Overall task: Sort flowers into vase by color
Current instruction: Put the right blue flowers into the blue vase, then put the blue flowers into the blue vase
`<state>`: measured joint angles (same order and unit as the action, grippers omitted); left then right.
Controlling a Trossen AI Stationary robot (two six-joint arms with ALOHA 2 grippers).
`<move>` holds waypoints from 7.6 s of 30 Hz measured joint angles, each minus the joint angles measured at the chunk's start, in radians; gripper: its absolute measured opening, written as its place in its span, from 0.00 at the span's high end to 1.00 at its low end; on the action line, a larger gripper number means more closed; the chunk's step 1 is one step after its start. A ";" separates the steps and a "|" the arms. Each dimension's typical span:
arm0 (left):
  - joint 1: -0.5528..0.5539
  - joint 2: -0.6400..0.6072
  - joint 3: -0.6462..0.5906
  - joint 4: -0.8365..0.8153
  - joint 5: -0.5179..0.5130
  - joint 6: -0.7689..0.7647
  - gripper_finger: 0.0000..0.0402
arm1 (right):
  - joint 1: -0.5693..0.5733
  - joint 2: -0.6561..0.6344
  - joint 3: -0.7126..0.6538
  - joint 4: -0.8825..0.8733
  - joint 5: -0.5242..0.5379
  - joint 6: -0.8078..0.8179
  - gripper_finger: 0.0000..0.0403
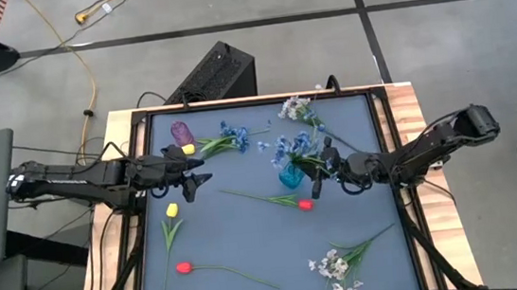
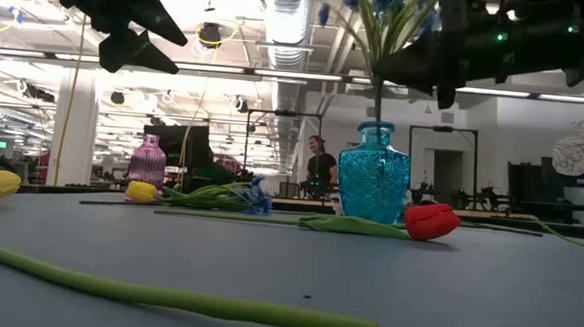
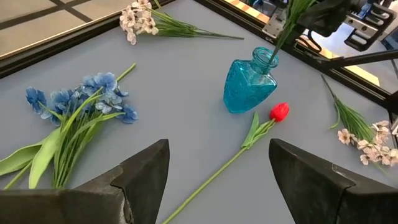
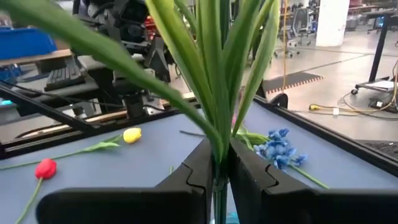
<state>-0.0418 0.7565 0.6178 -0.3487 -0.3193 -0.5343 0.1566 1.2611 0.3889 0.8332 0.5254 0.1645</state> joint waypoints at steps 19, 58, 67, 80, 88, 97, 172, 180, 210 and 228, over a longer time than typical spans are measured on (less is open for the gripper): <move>0.000 0.000 0.000 -0.001 0.035 -0.001 0.34 | -0.002 -0.220 0.007 -0.458 -0.202 0.253 0.40; 0.369 0.659 0.154 -0.136 0.022 0.116 0.34 | -0.034 -0.345 0.405 -1.477 -0.614 0.620 0.42; 0.446 0.801 0.229 -0.232 0.104 0.166 0.34 | -0.033 -0.343 0.405 -1.477 -0.608 0.632 0.42; 0.523 0.849 0.229 -0.152 0.204 0.239 0.34 | -0.033 -0.310 0.405 -1.479 -0.602 0.614 0.42; 0.590 0.849 0.229 -0.174 0.271 0.274 0.37 | -0.033 -0.292 0.405 -1.473 -0.602 0.594 0.42; 0.525 0.849 0.228 -0.209 0.367 0.260 0.73 | -0.032 -0.294 0.405 -1.409 -0.603 0.603 0.42; 0.282 0.791 0.196 0.083 0.218 0.273 0.99 | 0.047 -0.292 0.547 -1.174 -0.473 0.419 0.42; 0.310 0.589 0.196 0.086 0.190 0.223 0.99 | 0.074 -0.291 0.547 -1.038 -0.473 0.406 0.42; 0.178 0.181 0.198 0.614 0.406 0.200 0.99 | -0.060 0.165 0.823 -0.516 -0.453 0.011 0.42; 0.043 0.227 0.198 0.686 0.347 0.287 1.00 | -0.120 0.315 0.998 -0.536 -0.554 0.007 0.42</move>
<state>0.0016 0.9835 0.8154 0.3376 0.0279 -0.2476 0.0371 1.5763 1.3870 0.2975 -0.0288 0.1711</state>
